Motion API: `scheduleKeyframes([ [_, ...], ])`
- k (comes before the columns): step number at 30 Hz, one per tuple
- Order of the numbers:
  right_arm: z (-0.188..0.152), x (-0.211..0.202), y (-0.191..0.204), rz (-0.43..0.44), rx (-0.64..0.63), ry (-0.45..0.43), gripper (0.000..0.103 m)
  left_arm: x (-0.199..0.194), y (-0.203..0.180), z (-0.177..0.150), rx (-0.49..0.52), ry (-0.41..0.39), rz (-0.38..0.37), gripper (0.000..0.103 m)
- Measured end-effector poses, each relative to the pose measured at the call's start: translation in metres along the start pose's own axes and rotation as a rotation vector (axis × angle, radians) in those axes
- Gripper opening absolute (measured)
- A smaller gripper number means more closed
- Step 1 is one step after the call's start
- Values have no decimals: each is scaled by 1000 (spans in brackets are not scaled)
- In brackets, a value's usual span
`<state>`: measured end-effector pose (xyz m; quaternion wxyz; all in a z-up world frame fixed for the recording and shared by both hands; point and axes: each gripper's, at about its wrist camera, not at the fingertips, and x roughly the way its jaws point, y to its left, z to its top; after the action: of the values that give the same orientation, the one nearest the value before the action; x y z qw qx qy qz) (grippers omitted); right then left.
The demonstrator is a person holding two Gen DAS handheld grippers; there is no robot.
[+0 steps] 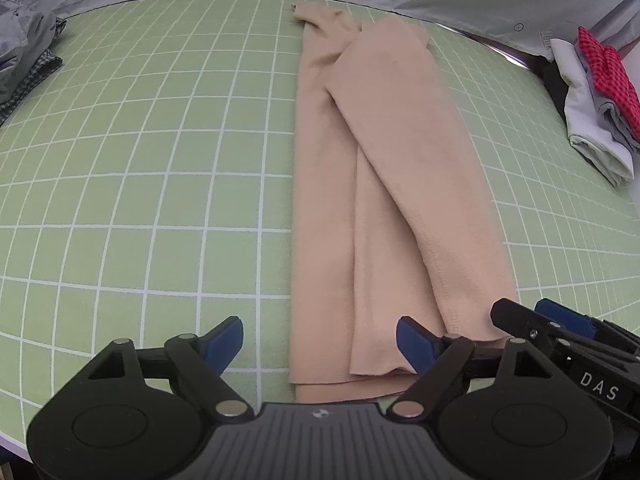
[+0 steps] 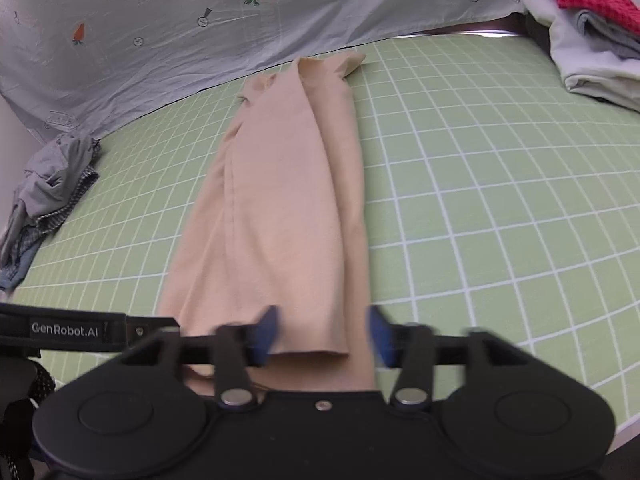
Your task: Fold clothes
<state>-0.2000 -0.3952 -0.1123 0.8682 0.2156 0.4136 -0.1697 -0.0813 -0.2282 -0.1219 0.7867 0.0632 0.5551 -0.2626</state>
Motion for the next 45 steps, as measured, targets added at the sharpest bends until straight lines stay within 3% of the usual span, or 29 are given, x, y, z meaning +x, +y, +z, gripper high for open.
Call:
scheduleKeyframes([
  [4,3,10,0,5,1,22,75,10,0,-2,-11,10,4,89],
  [13,4,32,1,18,16,55,76,21,1,-4,-12,24,46,88],
  [19,2,38,7,-34,-39,71,75,24,-3,-8,11,15,75,87],
  [22,1,39,9,-48,-67,72,75,26,-6,-7,27,12,88,85],
  [24,0,39,9,-48,-78,68,75,25,-8,-9,47,3,85,78],
  [25,0,39,9,-47,-82,67,75,25,-11,-9,60,-2,74,75],
  [27,0,38,9,-23,-90,63,68,24,-19,-9,81,-12,28,50],
  [28,-1,37,8,-6,-95,62,60,24,-23,-9,91,-15,3,42],
  [29,-1,36,8,12,-99,62,47,26,-25,-8,91,-9,-32,23],
  [30,-1,36,9,50,-98,66,37,28,-27,-7,93,-3,-63,17],
  [31,0,36,9,76,-93,67,27,29,-29,-6,103,3,-70,17],
  [32,0,35,11,80,-109,70,23,30,-30,-5,108,13,-83,13],
  [34,1,31,13,84,-139,84,15,24,-21,3,56,76,-194,12],
  [36,3,18,9,118,-117,117,13,0,-12,9,-10,69,-306,12],
  [40,15,-37,7,184,-172,51,13,-55,-19,31,54,-38,-356,12],
  [45,76,-61,5,239,-199,-83,13,-83,-26,88,28,-182,-404,12],
])
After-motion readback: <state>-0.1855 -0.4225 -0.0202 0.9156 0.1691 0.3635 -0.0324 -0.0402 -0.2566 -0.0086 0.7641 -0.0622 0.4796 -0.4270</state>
